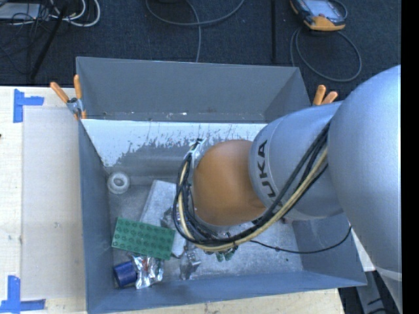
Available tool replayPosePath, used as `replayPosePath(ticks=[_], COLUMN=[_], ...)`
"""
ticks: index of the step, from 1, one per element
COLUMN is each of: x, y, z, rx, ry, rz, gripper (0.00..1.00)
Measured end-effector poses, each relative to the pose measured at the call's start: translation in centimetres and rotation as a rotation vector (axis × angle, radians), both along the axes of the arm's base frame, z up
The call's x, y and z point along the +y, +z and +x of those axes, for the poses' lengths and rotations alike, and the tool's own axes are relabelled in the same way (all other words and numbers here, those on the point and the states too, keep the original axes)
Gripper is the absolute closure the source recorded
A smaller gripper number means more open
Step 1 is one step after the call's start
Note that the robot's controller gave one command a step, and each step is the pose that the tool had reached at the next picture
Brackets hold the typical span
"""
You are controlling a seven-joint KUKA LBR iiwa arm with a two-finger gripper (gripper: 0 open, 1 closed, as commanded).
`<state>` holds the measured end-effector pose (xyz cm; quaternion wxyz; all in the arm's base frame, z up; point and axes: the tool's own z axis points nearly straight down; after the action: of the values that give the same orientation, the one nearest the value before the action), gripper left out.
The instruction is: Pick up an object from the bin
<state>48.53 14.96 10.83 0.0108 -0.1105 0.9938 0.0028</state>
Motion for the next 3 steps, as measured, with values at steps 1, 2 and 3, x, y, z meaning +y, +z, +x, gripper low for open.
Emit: replayPosePath(ticks=[1,2,3], x=[7.4,6.6,5.9], y=[-0.4,-0.6,-3.8], z=[-0.5,0.3,0.6], rx=[0.013,0.022,0.015], ry=[0.265,0.119,0.045], rz=[-0.01,-0.01,-0.007], gripper=[0.0,0.0,0.0])
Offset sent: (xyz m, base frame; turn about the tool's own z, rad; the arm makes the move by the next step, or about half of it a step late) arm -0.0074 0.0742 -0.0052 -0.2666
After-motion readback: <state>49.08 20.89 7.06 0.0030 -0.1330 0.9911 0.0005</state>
